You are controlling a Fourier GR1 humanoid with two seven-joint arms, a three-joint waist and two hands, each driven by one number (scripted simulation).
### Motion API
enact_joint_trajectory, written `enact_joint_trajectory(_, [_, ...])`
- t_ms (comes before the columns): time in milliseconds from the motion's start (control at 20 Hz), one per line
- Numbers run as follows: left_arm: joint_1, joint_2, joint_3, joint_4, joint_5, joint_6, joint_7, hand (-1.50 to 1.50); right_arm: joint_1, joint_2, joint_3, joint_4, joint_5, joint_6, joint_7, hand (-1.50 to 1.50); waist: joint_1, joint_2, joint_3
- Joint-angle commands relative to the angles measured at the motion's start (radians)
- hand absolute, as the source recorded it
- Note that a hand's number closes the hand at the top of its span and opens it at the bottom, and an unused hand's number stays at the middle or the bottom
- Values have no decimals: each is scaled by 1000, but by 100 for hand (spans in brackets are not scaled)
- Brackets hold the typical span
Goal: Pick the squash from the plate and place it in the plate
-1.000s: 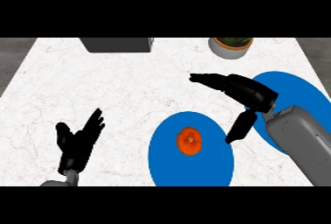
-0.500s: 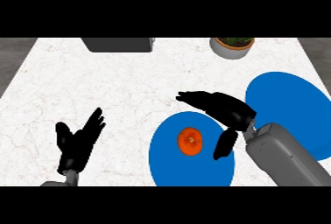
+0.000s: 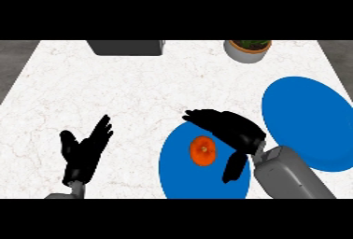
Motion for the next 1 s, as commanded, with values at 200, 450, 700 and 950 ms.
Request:
enact_joint_trajectory(200, [-26, -26, 18, -5, -18, -2, 51, 0, 86, 38, 15, -11, 195, -64, -11, -150, -1, 0, 0])
enact_joint_trajectory(450, [12, -36, 26, 10, -45, -30, -1, 0, 44, 134, 0, 96, 281, -62, -28, -150, 1, 0, 0])
enact_joint_trajectory(700, [-20, -12, 78, -10, -32, -36, 42, 0, -9, 123, -47, 244, 317, -66, -139, -150, 3, 1, 0])
enact_joint_trajectory(950, [21, -47, 39, 1, -52, -48, 0, 0, -33, 143, 30, 326, 411, -83, -183, 150, 7, 2, 0])
